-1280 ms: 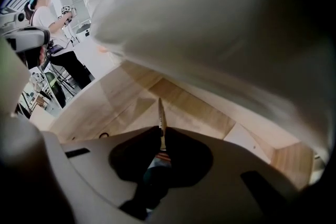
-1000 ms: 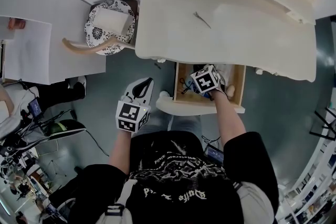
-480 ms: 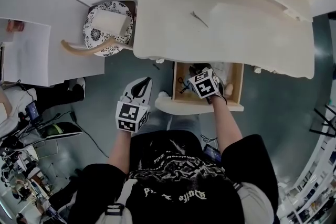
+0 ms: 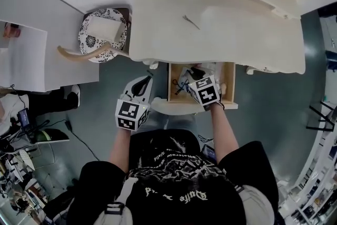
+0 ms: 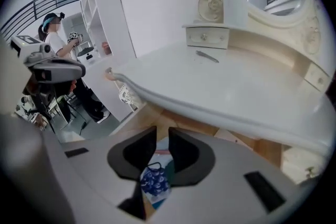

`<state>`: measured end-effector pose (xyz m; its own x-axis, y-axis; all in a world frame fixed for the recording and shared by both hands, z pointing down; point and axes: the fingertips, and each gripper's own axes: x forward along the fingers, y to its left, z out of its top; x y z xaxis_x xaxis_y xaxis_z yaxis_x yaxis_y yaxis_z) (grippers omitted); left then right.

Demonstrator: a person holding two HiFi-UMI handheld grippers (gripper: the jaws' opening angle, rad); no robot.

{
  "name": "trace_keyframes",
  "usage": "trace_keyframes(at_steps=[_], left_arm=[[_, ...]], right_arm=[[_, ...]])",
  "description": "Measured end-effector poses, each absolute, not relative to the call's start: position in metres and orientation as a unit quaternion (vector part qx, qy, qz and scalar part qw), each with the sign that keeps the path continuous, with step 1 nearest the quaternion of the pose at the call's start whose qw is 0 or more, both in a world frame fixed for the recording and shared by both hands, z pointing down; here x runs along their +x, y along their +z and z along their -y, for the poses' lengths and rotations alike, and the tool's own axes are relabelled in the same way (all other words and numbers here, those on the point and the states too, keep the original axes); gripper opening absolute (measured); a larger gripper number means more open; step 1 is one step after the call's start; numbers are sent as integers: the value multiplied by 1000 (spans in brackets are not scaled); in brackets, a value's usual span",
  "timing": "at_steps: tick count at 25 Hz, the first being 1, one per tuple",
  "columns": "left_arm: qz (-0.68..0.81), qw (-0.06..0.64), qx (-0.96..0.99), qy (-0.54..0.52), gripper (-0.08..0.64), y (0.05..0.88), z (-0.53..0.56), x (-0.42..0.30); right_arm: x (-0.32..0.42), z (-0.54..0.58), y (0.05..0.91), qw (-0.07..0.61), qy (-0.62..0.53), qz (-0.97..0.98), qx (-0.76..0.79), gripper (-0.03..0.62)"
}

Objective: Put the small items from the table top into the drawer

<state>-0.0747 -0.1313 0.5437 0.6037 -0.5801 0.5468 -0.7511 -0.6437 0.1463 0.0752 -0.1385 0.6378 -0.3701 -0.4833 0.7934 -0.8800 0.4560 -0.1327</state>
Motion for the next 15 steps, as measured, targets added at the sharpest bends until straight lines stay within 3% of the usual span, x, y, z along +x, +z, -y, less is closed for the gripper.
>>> trace_keyframes(at_steps=[15], left_arm=[[355,171,898,194,20,516,127,-58]], right_arm=[[100,120,563,285,269,764,513,114]])
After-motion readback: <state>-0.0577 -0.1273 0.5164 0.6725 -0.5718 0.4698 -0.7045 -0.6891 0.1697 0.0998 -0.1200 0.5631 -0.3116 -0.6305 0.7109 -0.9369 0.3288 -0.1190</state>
